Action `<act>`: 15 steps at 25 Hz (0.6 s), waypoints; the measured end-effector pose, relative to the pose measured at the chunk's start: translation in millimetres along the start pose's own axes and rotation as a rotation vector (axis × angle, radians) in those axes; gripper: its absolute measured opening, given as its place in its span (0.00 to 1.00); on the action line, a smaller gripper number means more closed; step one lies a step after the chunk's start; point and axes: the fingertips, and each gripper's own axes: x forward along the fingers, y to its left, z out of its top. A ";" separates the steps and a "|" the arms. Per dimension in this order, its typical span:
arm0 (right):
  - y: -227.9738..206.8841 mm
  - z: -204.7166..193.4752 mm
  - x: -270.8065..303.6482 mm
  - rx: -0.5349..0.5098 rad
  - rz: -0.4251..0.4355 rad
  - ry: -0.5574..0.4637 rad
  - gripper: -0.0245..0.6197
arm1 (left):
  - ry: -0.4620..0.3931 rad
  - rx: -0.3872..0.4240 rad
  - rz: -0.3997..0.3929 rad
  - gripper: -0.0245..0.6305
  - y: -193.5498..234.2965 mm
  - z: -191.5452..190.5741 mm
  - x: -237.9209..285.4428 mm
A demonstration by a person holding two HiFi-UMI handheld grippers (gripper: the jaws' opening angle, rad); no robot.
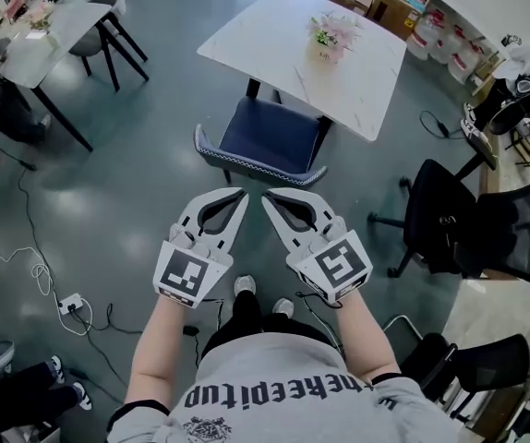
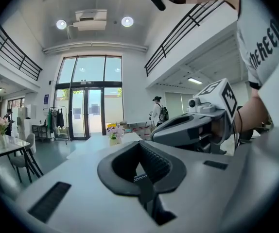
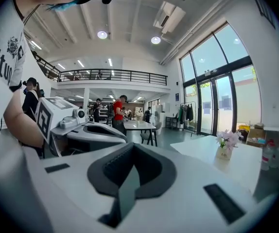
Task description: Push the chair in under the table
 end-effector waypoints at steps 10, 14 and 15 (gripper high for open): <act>23.7 27.9 -42.0 -0.007 0.050 -0.085 0.05 | -0.089 -0.040 0.052 0.06 -34.1 39.3 -28.6; 31.6 34.2 -55.1 -0.009 0.060 -0.117 0.05 | -0.115 -0.037 0.052 0.06 -49.1 48.3 -36.8; 32.9 35.4 -57.7 -0.008 0.060 -0.123 0.05 | -0.118 -0.036 0.052 0.06 -52.2 49.7 -38.3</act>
